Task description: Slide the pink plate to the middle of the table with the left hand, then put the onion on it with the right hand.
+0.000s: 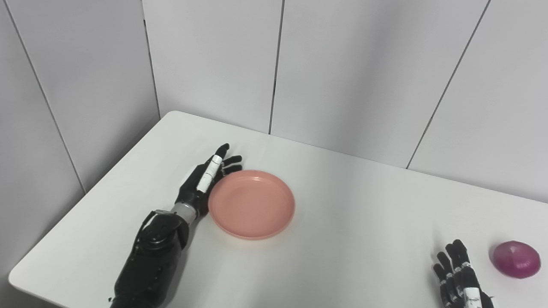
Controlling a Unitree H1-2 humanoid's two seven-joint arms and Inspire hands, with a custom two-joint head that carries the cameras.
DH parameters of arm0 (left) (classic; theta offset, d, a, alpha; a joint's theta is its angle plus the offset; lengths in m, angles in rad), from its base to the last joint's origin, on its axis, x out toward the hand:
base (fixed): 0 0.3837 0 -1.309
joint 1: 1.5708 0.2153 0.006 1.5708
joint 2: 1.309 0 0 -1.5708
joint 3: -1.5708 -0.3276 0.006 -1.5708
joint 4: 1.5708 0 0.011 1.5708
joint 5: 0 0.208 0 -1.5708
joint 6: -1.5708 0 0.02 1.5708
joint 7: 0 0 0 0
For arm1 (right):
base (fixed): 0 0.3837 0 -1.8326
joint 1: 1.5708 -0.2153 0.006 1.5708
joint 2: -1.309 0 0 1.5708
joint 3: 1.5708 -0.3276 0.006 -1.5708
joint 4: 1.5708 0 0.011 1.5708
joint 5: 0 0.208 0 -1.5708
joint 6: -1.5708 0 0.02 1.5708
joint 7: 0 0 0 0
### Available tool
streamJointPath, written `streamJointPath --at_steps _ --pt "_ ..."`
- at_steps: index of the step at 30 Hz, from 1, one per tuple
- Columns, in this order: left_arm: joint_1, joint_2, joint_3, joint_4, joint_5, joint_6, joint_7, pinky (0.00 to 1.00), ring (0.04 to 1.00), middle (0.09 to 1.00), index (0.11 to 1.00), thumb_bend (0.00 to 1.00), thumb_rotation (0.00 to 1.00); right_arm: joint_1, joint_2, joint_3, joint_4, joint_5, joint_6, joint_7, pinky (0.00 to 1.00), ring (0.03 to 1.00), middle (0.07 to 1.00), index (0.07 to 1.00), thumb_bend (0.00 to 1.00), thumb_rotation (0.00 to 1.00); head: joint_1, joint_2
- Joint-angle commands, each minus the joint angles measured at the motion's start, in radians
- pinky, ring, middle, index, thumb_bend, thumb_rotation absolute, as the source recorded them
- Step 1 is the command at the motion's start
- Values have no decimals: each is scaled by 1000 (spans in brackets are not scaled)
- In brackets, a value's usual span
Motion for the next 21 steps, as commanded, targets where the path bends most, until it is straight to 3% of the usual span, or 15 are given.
streamJointPath --at_steps 1,10,21 --pt "-3 -43 -26 12 3 48 -3 824 813 826 938 845 863 65 39 20 38 10 19 -5 1000 997 1000 1000 744 784 -3 3" --pt "-15 -124 -50 31 8 59 13 813 791 801 927 858 836 67 58 41 7 -7 34 -27 1000 1000 1000 1000 732 788 -27 11" --pt "-13 -148 -84 38 14 71 -7 840 822 827 943 856 853 64 87 81 -16 -52 37 -54 1000 993 1000 1000 766 770 -141 46"
